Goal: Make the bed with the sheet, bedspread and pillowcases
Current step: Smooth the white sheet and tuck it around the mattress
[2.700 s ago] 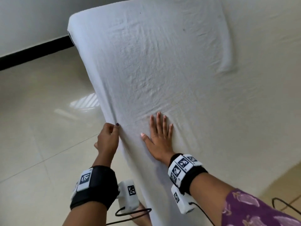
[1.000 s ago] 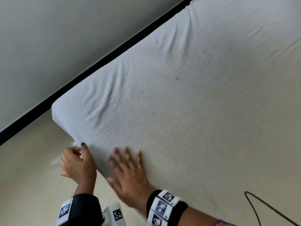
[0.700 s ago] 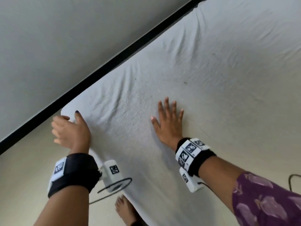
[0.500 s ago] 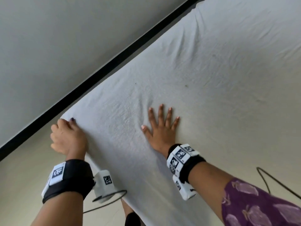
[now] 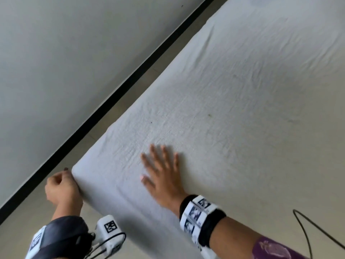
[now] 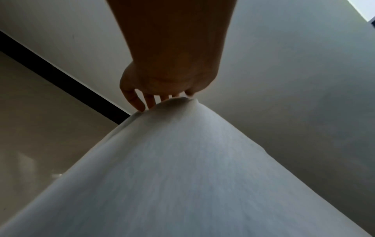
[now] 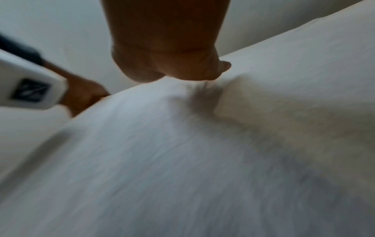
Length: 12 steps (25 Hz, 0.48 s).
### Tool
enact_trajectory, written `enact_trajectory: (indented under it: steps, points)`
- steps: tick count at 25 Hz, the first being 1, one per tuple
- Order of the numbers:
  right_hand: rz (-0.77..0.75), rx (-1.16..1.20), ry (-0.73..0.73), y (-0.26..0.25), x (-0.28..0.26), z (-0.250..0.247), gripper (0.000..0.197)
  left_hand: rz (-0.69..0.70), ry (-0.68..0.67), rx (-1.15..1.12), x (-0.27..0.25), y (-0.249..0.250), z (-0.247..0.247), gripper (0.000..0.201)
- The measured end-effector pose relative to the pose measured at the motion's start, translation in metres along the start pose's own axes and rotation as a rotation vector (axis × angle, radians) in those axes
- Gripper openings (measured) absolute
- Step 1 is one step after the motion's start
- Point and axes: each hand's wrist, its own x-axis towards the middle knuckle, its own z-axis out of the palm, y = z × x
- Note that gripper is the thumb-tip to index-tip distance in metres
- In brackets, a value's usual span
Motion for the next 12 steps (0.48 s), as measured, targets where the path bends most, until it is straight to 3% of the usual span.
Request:
enact_trajectory:
  steps: [2, 5, 8, 12]
  points:
    - [0.218, 0.028, -0.025, 0.028, 0.032, -0.011, 0.066, 0.008, -0.075, 0.006, 0.009, 0.007, 0.004, 0.021]
    - [0.32, -0.015, -0.092, 0.039, 0.071, -0.011, 0.064, 0.027, -0.068, 0.102, 0.021, 0.001, 0.004, 0.027]
    - [0.223, -0.008, -0.092, -0.008, 0.077, 0.001, 0.062, -0.042, -0.001, 0.123, 0.033, -0.02, -0.001, 0.012]
    - [-0.046, -0.07, -0.141, -0.084, 0.065, 0.013, 0.064, -0.075, 0.013, 0.097, 0.038, -0.031, 0.001, 0.012]
